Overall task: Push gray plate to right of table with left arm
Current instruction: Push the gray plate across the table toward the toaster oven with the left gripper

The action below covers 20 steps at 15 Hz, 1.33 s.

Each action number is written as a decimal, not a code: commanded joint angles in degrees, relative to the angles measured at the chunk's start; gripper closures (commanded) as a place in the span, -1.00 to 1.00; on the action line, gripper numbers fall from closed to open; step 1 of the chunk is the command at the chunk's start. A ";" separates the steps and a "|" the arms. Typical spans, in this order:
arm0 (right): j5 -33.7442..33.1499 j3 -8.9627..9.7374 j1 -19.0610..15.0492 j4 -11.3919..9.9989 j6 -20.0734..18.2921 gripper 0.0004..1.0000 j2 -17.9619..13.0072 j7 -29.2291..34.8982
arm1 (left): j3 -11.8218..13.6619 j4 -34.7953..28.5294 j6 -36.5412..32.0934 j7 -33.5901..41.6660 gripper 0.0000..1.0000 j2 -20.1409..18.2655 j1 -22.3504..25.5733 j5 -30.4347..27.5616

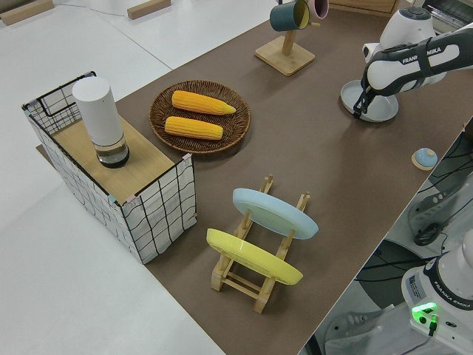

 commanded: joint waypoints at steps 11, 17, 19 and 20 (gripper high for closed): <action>0.46 0.32 -0.62 -0.03 -0.69 -0.97 -0.43 -0.15 | -2.47 22.36 0.01 -23.09 1.00 17.53 -11.86 3.77; 0.46 0.32 -0.62 -0.03 -0.69 -0.97 -0.43 -0.15 | -2.64 24.56 -0.16 -26.28 0.85 19.02 -12.57 6.26; 0.46 0.23 -0.62 -0.03 -0.69 -0.97 -0.43 -0.06 | -2.55 24.92 -1.12 -26.10 -0.07 18.85 -11.95 6.17; 0.46 0.32 -0.62 -0.03 -0.69 -0.97 -0.43 -0.15 | -2.55 24.92 -1.83 -25.93 -0.16 18.50 -11.78 6.26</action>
